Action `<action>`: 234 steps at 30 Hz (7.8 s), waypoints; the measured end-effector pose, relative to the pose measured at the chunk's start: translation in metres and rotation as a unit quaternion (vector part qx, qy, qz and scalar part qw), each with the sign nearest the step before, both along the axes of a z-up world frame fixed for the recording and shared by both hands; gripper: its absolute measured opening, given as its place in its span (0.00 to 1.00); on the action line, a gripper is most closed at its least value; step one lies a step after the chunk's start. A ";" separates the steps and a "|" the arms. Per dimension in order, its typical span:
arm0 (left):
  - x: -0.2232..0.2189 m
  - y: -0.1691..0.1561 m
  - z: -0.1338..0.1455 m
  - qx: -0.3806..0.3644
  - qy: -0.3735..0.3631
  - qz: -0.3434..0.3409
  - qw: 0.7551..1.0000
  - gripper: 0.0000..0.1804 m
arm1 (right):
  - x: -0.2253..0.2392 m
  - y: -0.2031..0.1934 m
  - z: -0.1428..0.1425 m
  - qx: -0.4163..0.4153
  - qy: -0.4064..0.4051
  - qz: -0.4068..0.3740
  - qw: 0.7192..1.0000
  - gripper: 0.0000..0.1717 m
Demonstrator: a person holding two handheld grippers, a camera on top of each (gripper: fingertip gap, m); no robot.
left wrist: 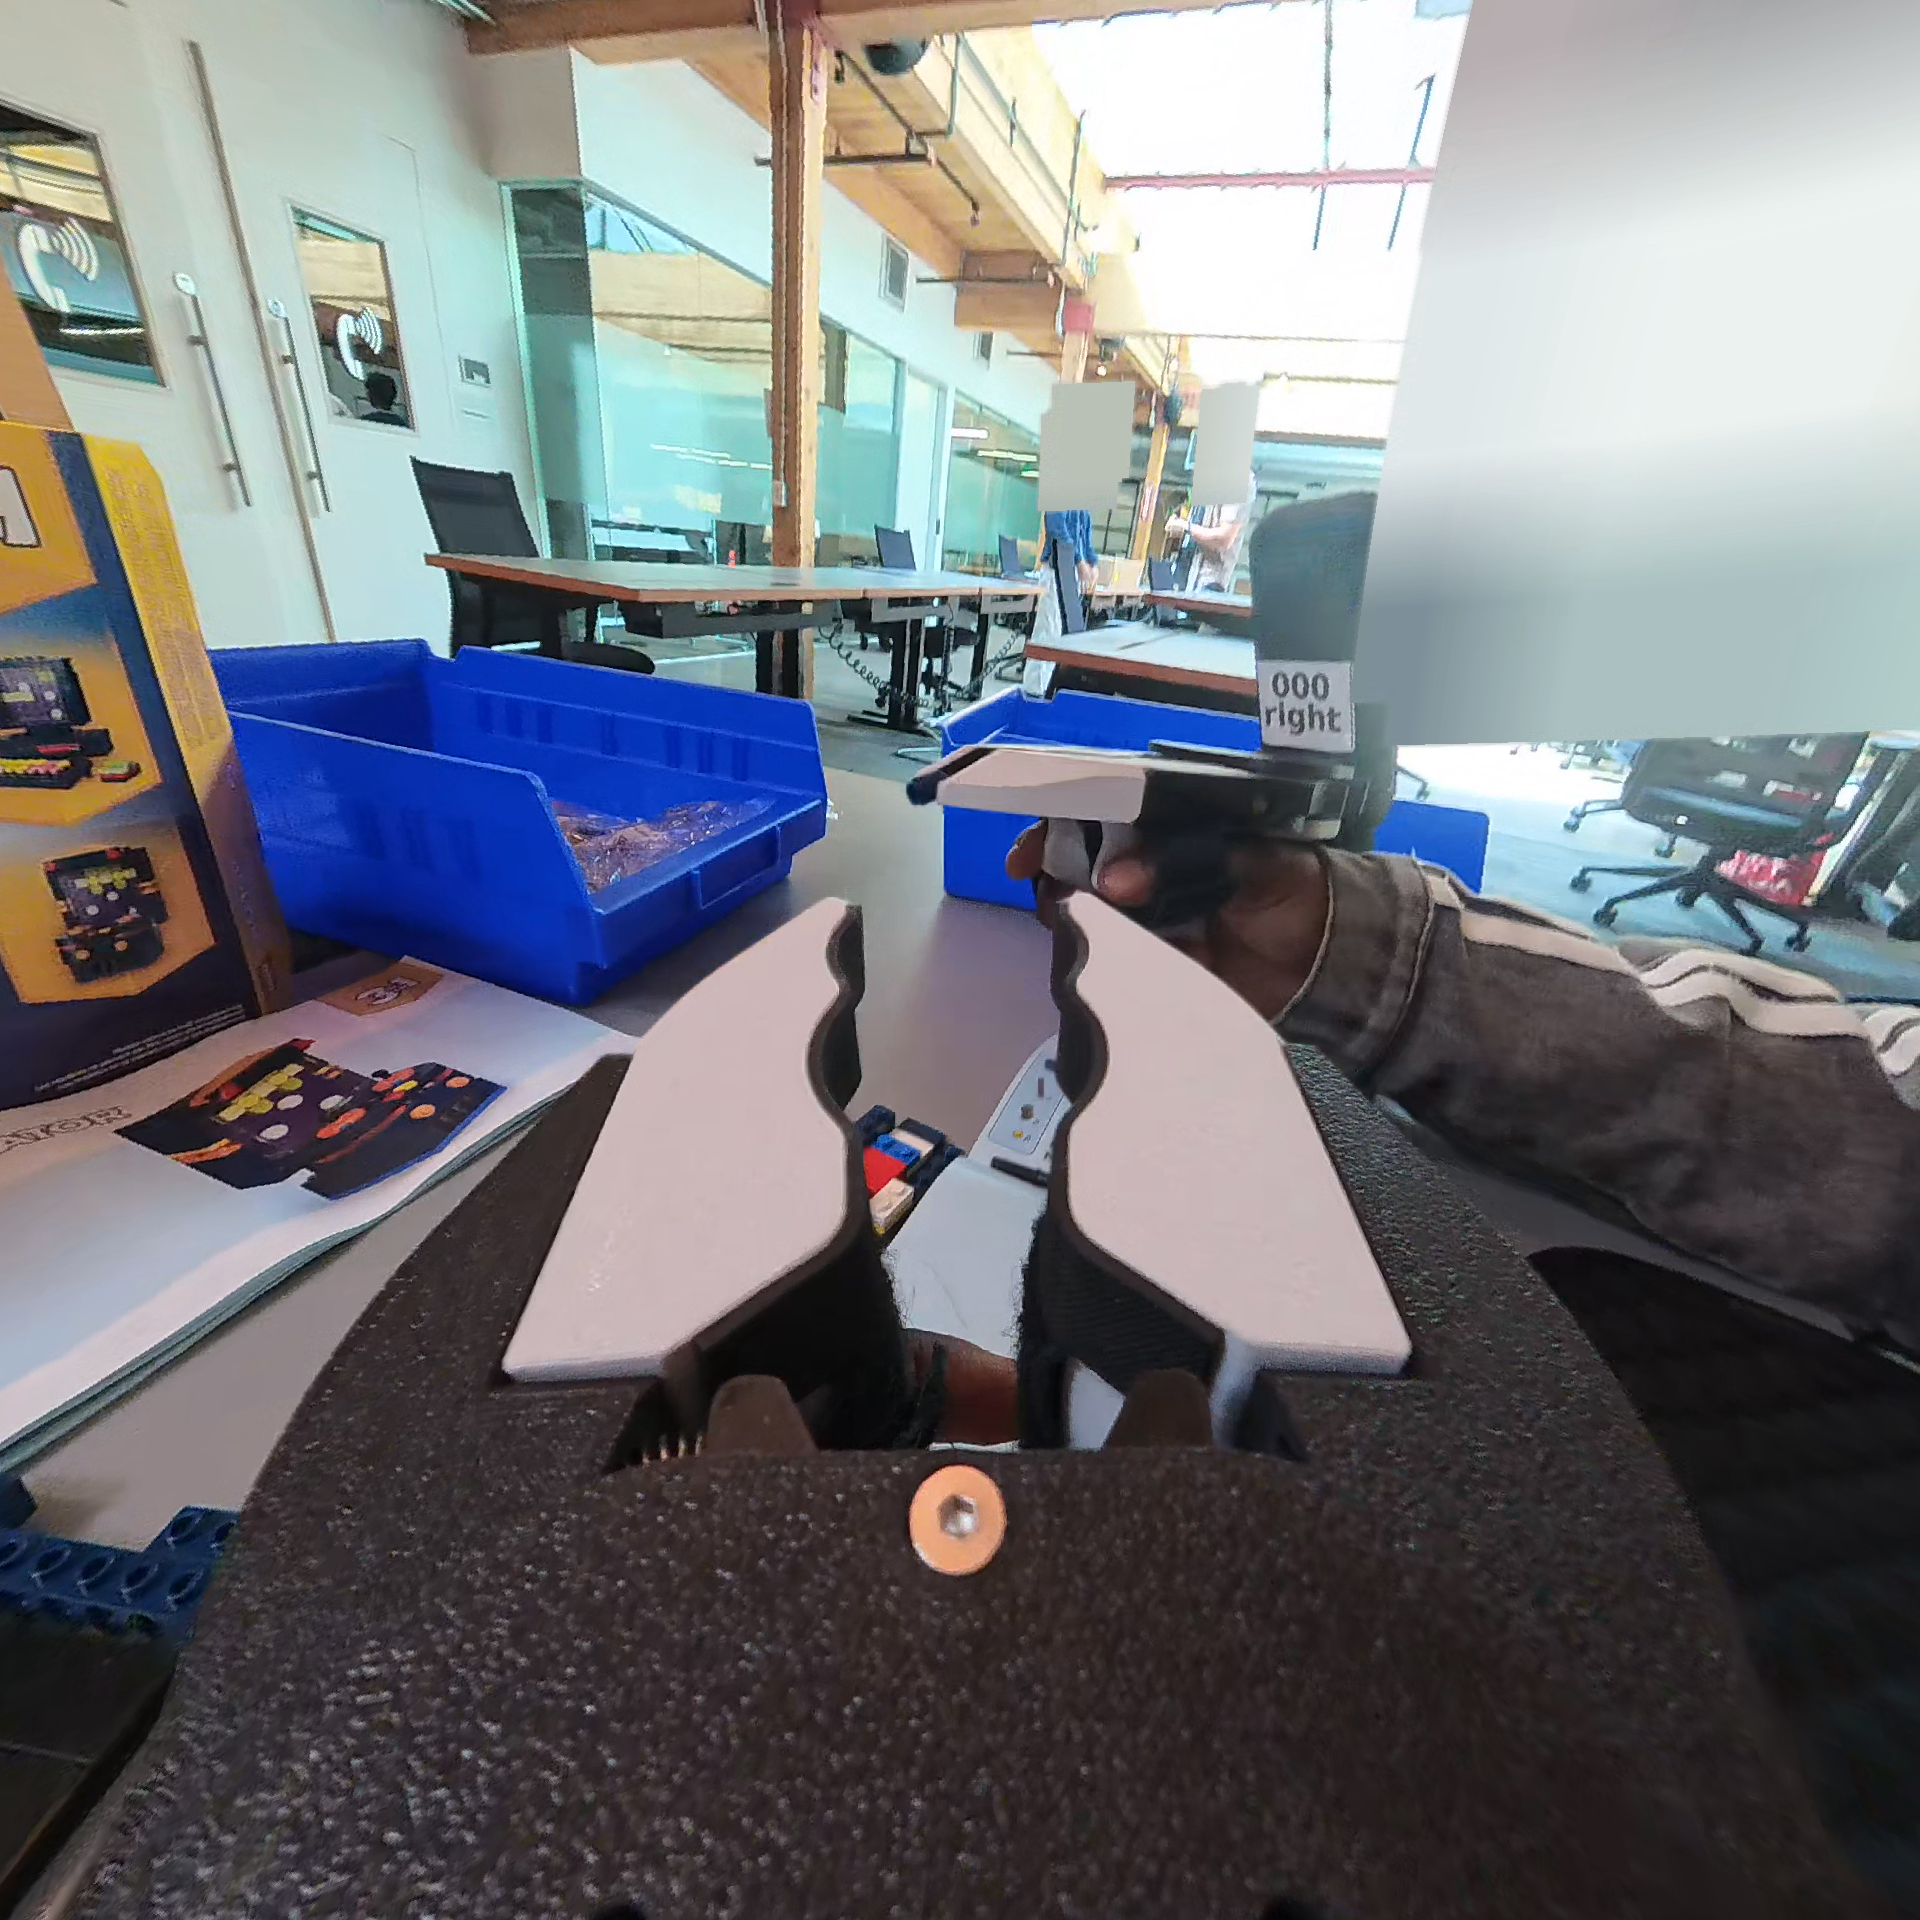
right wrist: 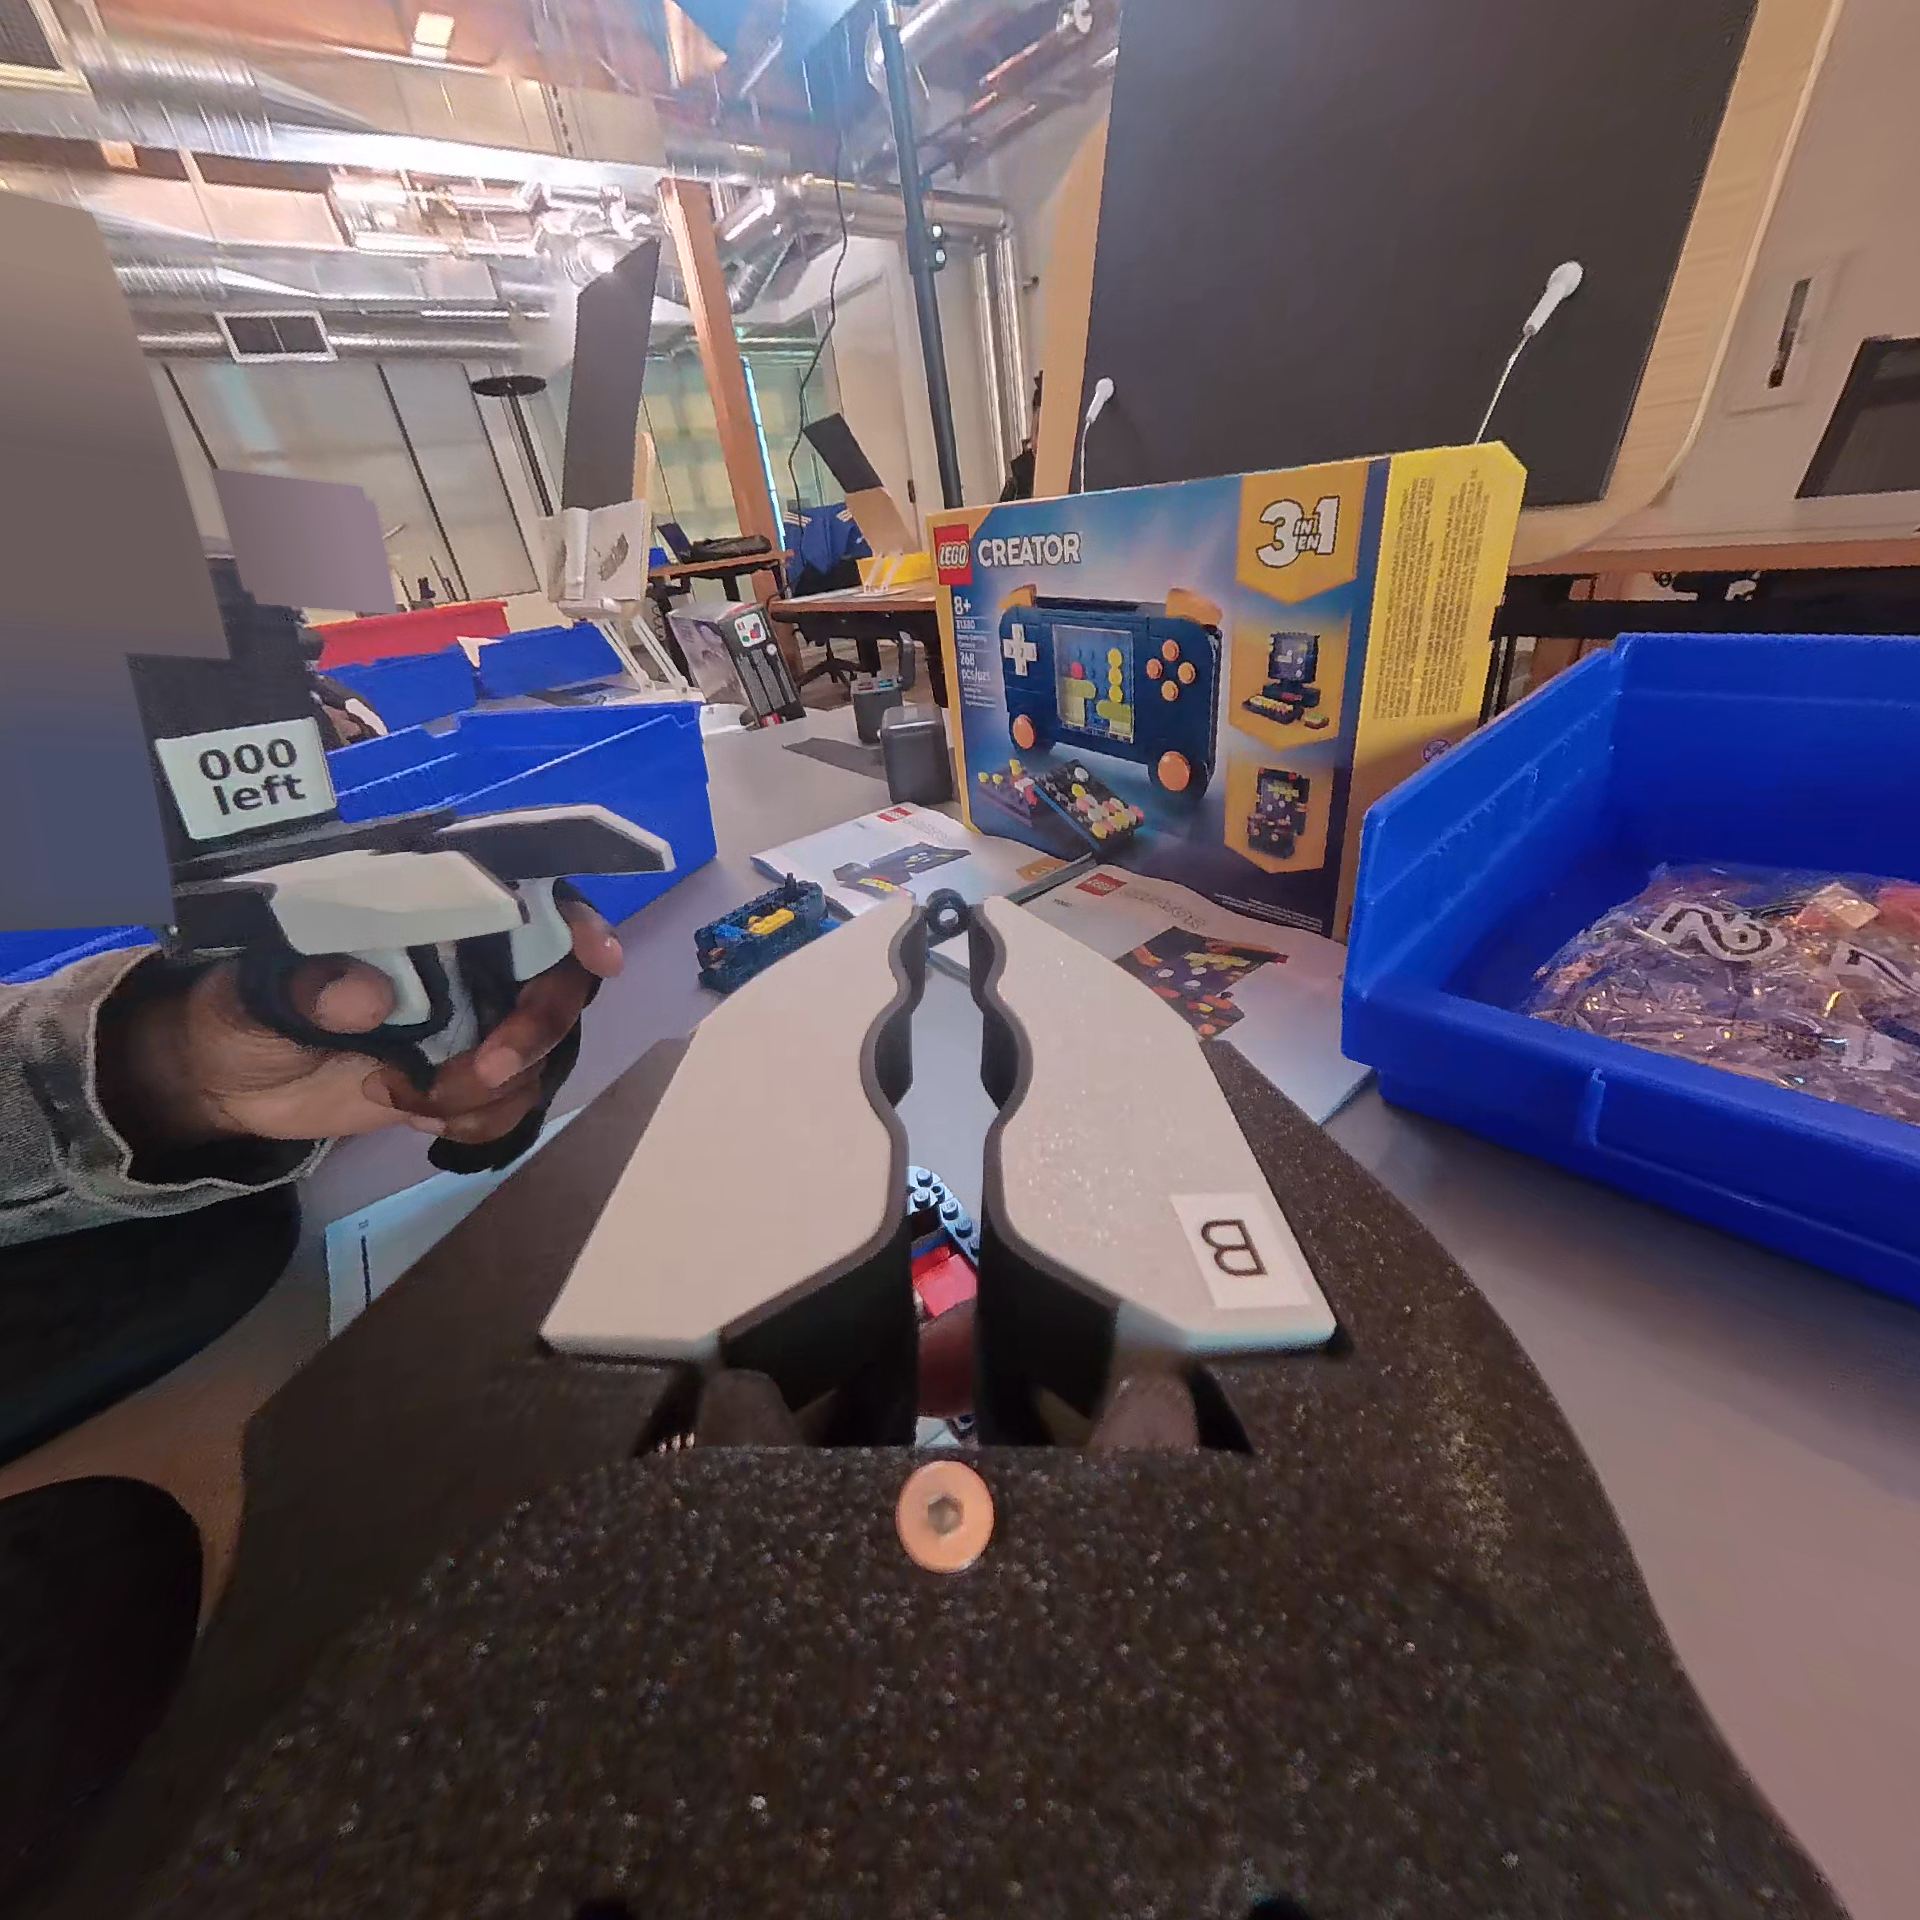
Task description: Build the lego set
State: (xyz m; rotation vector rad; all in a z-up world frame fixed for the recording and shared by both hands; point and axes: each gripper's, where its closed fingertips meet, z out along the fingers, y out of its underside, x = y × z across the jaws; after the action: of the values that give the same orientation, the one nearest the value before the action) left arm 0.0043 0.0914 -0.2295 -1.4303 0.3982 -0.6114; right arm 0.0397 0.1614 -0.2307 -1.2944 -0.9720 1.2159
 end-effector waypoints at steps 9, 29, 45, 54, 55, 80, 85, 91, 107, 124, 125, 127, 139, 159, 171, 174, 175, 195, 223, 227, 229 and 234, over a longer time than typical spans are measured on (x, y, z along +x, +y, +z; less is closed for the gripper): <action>0.002 0.004 -0.012 -0.018 0.041 0.010 0.999 0.18 | -0.003 0.002 -0.011 0.000 -0.034 -0.009 0.999 0.04; -0.041 0.022 -0.019 -0.044 0.071 0.145 0.986 0.28 | -0.002 0.006 -0.015 0.005 -0.056 -0.021 0.998 0.04; -0.024 0.019 -0.030 -0.060 0.096 0.103 0.988 0.23 | -0.004 0.006 -0.027 0.003 -0.092 -0.018 0.996 0.04; -0.017 0.018 -0.036 -0.066 0.114 0.087 0.987 0.23 | -0.006 0.004 -0.030 0.010 -0.106 -0.014 0.994 0.04; -0.017 0.018 -0.037 -0.068 0.115 0.085 0.987 0.23 | -0.006 0.003 -0.030 0.011 -0.107 -0.013 0.994 0.04; -0.005 0.014 -0.055 -0.103 0.161 0.048 0.980 0.26 | -0.005 0.003 -0.032 0.025 -0.125 -0.017 0.992 0.04; 0.001 0.012 -0.060 -0.098 0.194 0.041 0.975 0.30 | -0.006 0.003 -0.033 0.026 -0.129 -0.016 0.991 0.04; 0.002 0.012 -0.063 -0.103 0.196 0.037 0.975 0.30 | -0.006 0.003 -0.035 0.026 -0.132 -0.015 0.991 0.04; -0.011 0.017 -0.045 -0.100 0.097 0.057 0.989 0.24 | -0.006 0.003 -0.034 0.027 -0.133 -0.015 0.991 0.04; -0.017 0.010 -0.009 -0.091 -0.049 0.005 0.995 0.22 | 0.001 0.006 -0.021 0.008 -0.096 -0.018 0.995 0.04; -0.018 0.011 -0.011 -0.096 -0.045 0.009 0.994 0.21 | 0.002 0.007 -0.020 0.008 -0.093 -0.019 0.995 0.04; -0.018 0.012 -0.015 -0.102 -0.036 0.012 0.994 0.21 | 0.004 0.009 -0.019 0.009 -0.093 -0.023 0.995 0.04; -0.004 0.011 -0.038 -0.097 0.096 0.018 0.991 0.20 | 0.003 0.008 -0.025 0.016 -0.113 -0.019 0.993 0.04; 0.004 0.010 -0.057 -0.112 0.145 -0.002 0.983 0.24 | 0.014 -0.002 -0.078 0.078 -0.389 0.085 0.914 0.04; 0.013 0.006 -0.075 -0.156 0.181 -0.031 0.971 0.37 | 0.002 0.008 -0.105 0.143 -0.545 0.204 0.801 0.04; 0.011 0.008 -0.076 -0.164 0.173 -0.029 0.971 0.37 | 0.000 0.008 -0.108 0.150 -0.554 0.210 0.792 0.04; 0.011 0.008 -0.075 -0.164 0.170 -0.028 0.971 0.37 | 0.000 0.007 -0.109 0.150 -0.557 0.214 0.788 0.04; 0.016 0.006 -0.108 -0.281 0.193 -0.062 0.938 0.41 | -0.002 0.004 -0.113 0.154 -0.586 0.225 0.764 0.04; 0.018 0.001 -0.119 -0.325 0.196 -0.082 0.922 0.40 | -0.002 0.003 -0.115 0.124 -0.553 0.221 0.794 0.04; 0.018 0.001 -0.119 -0.326 0.197 -0.083 0.921 0.40 | -0.002 0.004 -0.115 0.122 -0.567 0.228 0.782 0.04; 0.018 0.001 -0.119 -0.325 0.197 -0.083 0.921 0.40 | -0.002 0.004 -0.115 0.120 -0.569 0.230 0.781 0.04; 0.019 0.000 -0.119 -0.323 0.202 -0.084 0.921 0.40 | -0.002 0.004 -0.115 0.131 -0.576 0.220 0.776 0.04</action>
State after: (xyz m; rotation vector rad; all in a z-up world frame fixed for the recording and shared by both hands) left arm 0.0231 0.0917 -0.3488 -2.1902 0.6920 -0.6114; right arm 0.0378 0.1653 -0.3461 -1.6072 -2.3383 0.4247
